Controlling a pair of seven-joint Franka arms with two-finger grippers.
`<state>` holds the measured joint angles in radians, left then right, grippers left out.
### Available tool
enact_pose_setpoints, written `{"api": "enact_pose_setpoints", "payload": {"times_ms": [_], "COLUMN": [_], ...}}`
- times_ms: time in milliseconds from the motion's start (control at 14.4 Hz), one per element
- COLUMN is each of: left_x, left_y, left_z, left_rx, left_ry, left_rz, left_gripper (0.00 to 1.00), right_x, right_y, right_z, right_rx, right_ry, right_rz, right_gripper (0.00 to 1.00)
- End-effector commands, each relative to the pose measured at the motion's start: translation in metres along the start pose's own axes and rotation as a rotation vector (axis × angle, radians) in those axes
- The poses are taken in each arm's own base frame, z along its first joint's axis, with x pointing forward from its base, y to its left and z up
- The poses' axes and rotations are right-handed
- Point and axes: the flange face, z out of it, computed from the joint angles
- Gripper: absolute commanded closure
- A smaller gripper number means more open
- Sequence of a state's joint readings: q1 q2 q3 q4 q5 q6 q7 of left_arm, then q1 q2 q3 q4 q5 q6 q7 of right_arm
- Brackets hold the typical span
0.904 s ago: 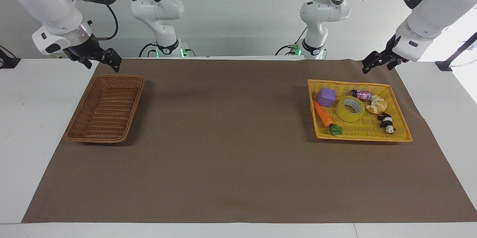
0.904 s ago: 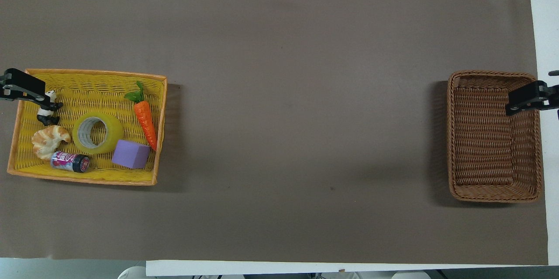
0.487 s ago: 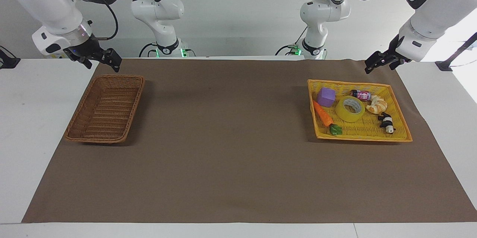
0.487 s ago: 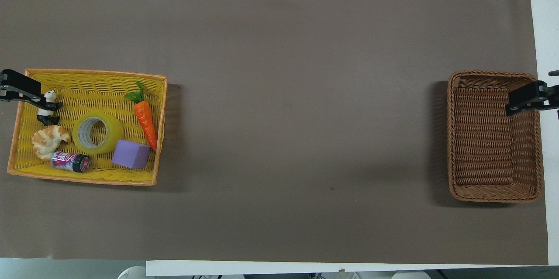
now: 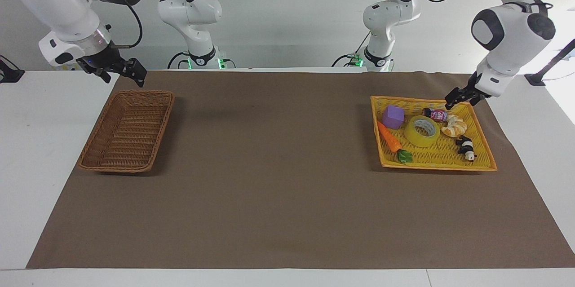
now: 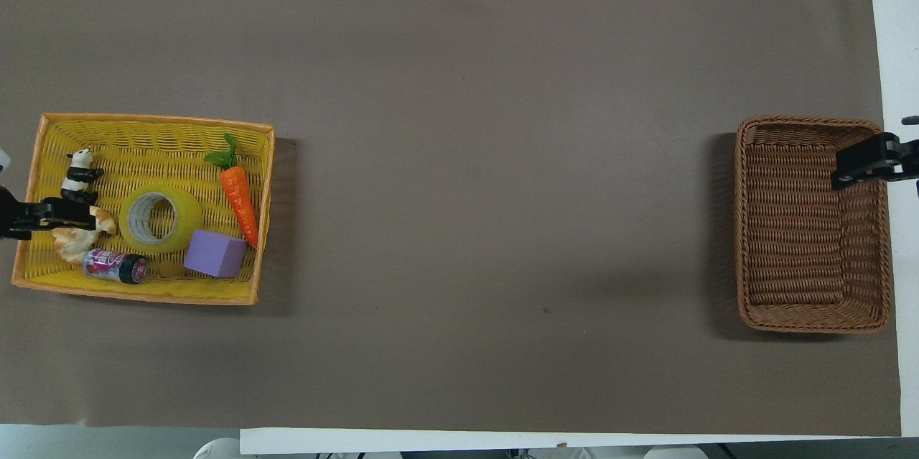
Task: Move tape to another basket
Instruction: 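Lower the left gripper into the yellow basket toward the tape roll, then grasp the rim of the yellow tape roll with the left gripper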
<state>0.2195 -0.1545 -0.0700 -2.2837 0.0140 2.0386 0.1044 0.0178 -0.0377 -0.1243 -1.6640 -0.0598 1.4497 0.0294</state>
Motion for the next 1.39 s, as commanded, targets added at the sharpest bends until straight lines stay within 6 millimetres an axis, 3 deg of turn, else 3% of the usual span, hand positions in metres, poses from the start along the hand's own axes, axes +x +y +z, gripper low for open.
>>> {"api": "enact_pose_setpoints", "payload": {"times_ms": [0, 139, 278, 487, 904, 1182, 1321], "left_x": [-0.008, -0.003, -0.001, 0.008, 0.020, 0.017, 0.015], "left_y": [0.008, 0.011, 0.012, 0.017, 0.043, 0.038, 0.037], "left_z": [0.038, 0.040, 0.046, 0.062, 0.075, 0.078, 0.079], "left_rx": [0.008, 0.011, 0.009, 0.006, 0.004, 0.004, 0.003], "left_ry": [0.064, 0.093, 0.089, 0.098, 0.123, 0.109, 0.105], "left_rz": [0.028, 0.036, 0.041, 0.043, 0.039, 0.042, 0.041], "left_gripper": [0.00, 0.02, 0.12, 0.12, 0.12, 0.13, 0.18], "right_x": [-0.006, -0.006, -0.006, -0.007, -0.007, -0.007, -0.006], "right_y": [0.003, 0.003, 0.002, 0.003, 0.003, 0.003, 0.003], "right_z": [0.001, 0.001, 0.001, 0.000, 0.000, 0.000, 0.001], "right_rx": [0.004, 0.004, 0.006, 0.004, 0.004, 0.004, 0.004], "right_ry": [-0.005, -0.005, -0.005, -0.003, -0.003, -0.003, -0.005], "right_rz": [-0.020, -0.020, -0.020, -0.020, -0.020, -0.020, -0.020], "right_gripper": [0.00, 0.00, 0.00, 0.00, 0.00, 0.00, 0.00]}}
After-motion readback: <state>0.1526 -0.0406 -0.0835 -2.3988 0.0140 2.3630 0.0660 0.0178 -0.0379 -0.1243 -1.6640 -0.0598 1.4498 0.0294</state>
